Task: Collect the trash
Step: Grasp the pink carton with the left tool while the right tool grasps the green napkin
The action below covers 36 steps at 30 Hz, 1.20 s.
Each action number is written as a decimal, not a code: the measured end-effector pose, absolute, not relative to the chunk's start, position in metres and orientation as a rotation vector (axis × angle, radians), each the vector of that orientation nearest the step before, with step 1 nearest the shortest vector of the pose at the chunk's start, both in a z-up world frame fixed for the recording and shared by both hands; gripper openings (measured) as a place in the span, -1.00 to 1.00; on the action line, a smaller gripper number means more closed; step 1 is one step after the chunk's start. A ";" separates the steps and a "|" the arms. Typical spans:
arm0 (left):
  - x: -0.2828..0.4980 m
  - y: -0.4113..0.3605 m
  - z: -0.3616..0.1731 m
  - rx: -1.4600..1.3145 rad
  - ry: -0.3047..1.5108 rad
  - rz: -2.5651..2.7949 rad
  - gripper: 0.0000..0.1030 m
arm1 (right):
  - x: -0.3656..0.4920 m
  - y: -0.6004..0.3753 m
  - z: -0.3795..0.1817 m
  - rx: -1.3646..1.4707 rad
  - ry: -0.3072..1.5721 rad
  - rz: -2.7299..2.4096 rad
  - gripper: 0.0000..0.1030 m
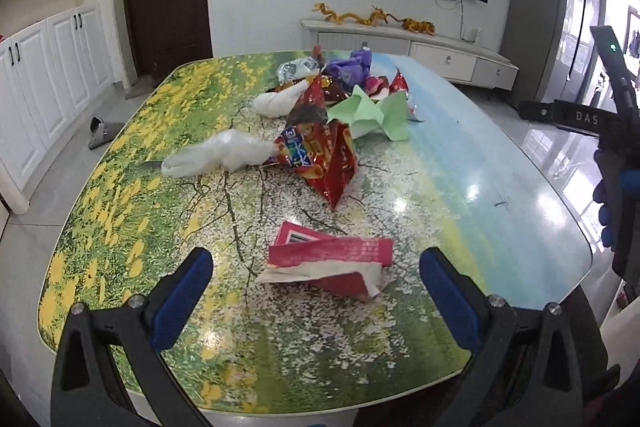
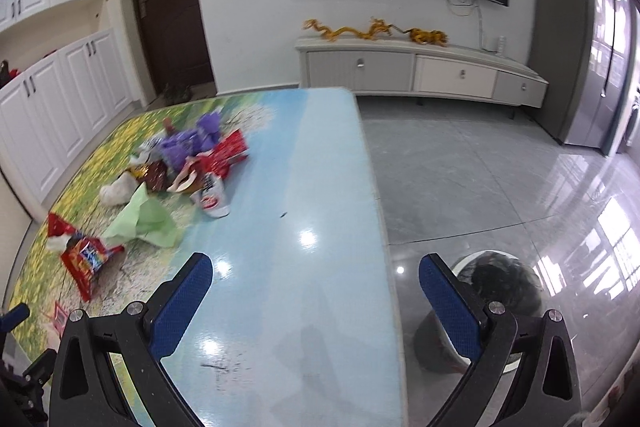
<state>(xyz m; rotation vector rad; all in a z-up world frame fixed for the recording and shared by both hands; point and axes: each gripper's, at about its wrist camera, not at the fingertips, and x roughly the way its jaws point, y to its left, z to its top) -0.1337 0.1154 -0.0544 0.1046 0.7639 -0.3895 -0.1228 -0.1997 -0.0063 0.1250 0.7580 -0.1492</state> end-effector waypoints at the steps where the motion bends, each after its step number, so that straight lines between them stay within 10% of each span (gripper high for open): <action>1: -0.132 0.116 -0.056 0.104 0.769 -0.402 1.00 | -0.120 -0.196 -0.008 0.121 0.768 -0.136 1.00; 25: -0.100 0.107 -0.079 0.136 0.830 -0.445 0.35 | -0.004 -0.091 -0.044 0.219 0.940 0.323 0.93; 36: -0.094 0.115 -0.060 0.094 0.791 -0.434 0.34 | -0.002 -0.099 -0.056 0.257 0.947 0.323 0.12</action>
